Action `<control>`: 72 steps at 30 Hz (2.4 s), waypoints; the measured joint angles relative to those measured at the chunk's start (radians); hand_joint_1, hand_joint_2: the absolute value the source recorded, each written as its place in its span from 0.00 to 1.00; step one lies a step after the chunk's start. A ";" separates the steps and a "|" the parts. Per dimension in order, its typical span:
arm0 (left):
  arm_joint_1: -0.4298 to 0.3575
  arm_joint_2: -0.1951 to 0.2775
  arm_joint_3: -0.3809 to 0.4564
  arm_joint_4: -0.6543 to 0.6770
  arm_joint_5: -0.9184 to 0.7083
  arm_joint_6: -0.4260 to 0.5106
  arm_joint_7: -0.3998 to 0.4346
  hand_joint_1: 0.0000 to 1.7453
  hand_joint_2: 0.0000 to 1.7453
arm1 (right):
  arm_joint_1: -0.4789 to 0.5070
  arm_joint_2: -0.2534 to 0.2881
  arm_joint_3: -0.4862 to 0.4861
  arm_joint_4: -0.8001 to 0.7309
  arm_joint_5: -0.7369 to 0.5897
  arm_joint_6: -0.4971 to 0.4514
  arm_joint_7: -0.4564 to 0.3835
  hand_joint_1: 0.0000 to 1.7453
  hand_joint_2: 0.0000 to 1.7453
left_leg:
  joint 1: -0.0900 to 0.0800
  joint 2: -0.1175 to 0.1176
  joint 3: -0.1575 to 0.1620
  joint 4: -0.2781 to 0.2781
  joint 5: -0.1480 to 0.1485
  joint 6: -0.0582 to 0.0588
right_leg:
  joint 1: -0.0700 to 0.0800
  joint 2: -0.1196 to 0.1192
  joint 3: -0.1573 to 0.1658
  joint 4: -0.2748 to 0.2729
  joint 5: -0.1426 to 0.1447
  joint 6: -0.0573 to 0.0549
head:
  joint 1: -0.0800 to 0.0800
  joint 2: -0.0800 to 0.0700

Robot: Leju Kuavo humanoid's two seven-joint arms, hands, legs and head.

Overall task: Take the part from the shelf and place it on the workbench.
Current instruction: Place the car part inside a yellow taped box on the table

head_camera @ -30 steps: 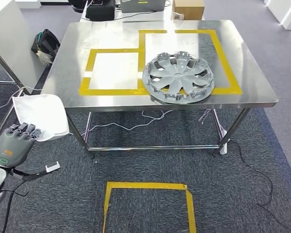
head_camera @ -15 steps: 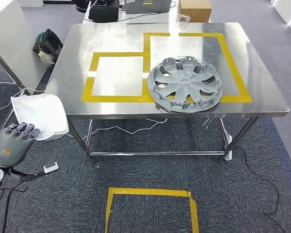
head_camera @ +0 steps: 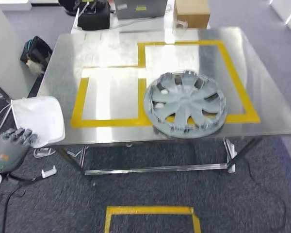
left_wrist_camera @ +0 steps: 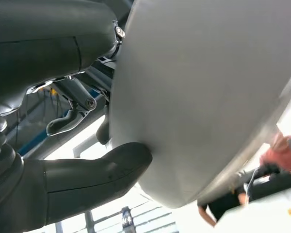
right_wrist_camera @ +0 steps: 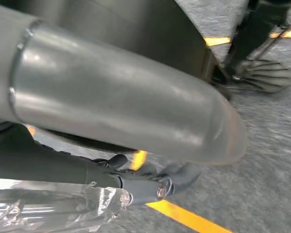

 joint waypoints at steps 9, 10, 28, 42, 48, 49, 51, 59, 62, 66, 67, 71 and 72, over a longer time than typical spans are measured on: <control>0.038 0.007 -0.008 0.004 0.002 0.002 -0.030 1.00 1.00 | 0.001 0.000 0.001 0.001 0.004 0.000 -0.003 0.00 0.00 | 0.010 -0.003 0.232 -0.132 -0.104 0.037 | 0.010 -0.012 -0.212 0.272 -0.104 0.016 | 0.025 0.001; 0.036 0.007 -0.008 0.003 0.002 0.002 -0.032 1.00 1.00 | 0.002 0.000 0.001 0.001 0.004 0.001 -0.003 0.00 0.00 | 0.008 -0.005 0.256 -0.144 -0.113 0.037 | 0.013 -0.012 -0.241 0.239 -0.083 0.009 | 0.027 0.001; 0.049 -0.005 0.010 -0.038 0.000 0.002 -0.026 1.00 1.00 | 0.012 0.000 0.003 0.005 0.002 0.001 -0.007 0.00 0.00 | 0.016 -0.004 0.168 -0.041 -0.094 -0.032 | 0.011 0.001 -0.207 0.019 0.195 -0.040 | 0.025 0.001; 0.041 0.017 -0.009 -0.070 -0.001 0.002 0.036 1.00 1.00 | -0.004 -0.001 0.006 0.005 0.004 -0.006 -0.007 0.00 0.00 | 0.006 -0.007 0.163 -0.094 -0.087 0.001 | 0.017 -0.010 -0.215 0.034 0.189 -0.034 | 0.032 0.001; 0.024 0.046 -0.047 -0.080 -0.001 0.002 0.028 1.00 1.00 | -0.006 -0.001 0.007 0.005 0.005 -0.005 -0.008 0.00 0.00 | 0.003 -0.005 0.164 -0.093 -0.086 0.005 | 0.012 -0.010 -0.215 0.033 0.185 -0.014 | 0.032 0.001; 0.023 0.049 -0.052 -0.084 -0.001 0.002 0.015 1.00 1.00 | -0.006 -0.001 0.007 0.005 0.005 -0.004 -0.008 0.00 0.00 | 0.003 -0.005 0.164 -0.093 -0.085 0.005 | 0.013 -0.010 -0.215 0.033 0.185 -0.014 | 0.032 0.001; 0.023 0.055 -0.060 -0.097 0.003 0.002 -0.031 1.00 1.00 | -0.006 -0.001 0.008 0.005 0.006 -0.004 -0.008 0.00 0.00 | 0.004 -0.005 0.164 -0.093 -0.085 0.006 | 0.013 -0.010 -0.217 0.036 0.185 -0.014 | 0.031 0.001; 0.041 0.060 -0.057 -0.159 0.136 0.002 -0.323 1.00 1.00 | -0.013 -0.001 0.022 0.005 0.011 0.000 -0.009 0.00 0.00 | 0.005 -0.005 0.166 -0.093 -0.081 0.005 | 0.015 -0.010 -0.219 0.044 0.184 -0.014 | 0.031 0.001; 0.050 0.053 -0.045 -0.173 0.169 0.002 -0.390 1.00 1.00 | -0.018 -0.001 0.024 0.005 0.012 0.002 -0.009 0.00 0.00 | 0.005 -0.005 0.166 -0.093 -0.081 0.004 | 0.015 -0.010 -0.219 0.045 0.184 -0.015 | 0.031 0.001; 0.057 0.048 -0.033 -0.181 0.204 0.002 -0.437 1.00 1.00 | -0.022 -0.001 0.025 0.005 0.013 0.004 -0.009 0.00 0.00 | 0.005 -0.005 0.166 -0.093 -0.080 0.003 | 0.015 -0.010 -0.219 0.046 0.184 -0.015 | 0.031 0.001; 0.058 0.048 -0.030 -0.183 0.211 0.002 -0.445 1.00 1.00 | -0.023 -0.001 0.025 0.005 0.014 0.004 -0.009 0.00 0.00 | 0.005 -0.005 0.166 -0.093 -0.080 0.003 | 0.015 -0.010 -0.219 0.046 0.184 -0.015 | 0.031 0.001; 0.059 0.048 -0.020 -0.185 0.232 0.002 -0.474 1.00 1.00 | -0.024 -0.001 0.030 0.005 0.014 0.005 -0.009 0.00 0.00 | 0.005 -0.005 0.167 -0.093 -0.079 0.003 | 0.015 -0.010 -0.219 0.047 0.185 -0.015 | 0.031 0.001; 0.059 0.047 -0.020 -0.185 0.237 0.002 -0.482 1.00 1.00 | -0.025 -0.001 0.031 0.005 0.014 0.006 -0.009 0.00 0.00 | 0.005 -0.005 0.167 -0.093 -0.079 0.003 | 0.015 -0.010 -0.219 0.047 0.185 -0.015 | 0.031 0.001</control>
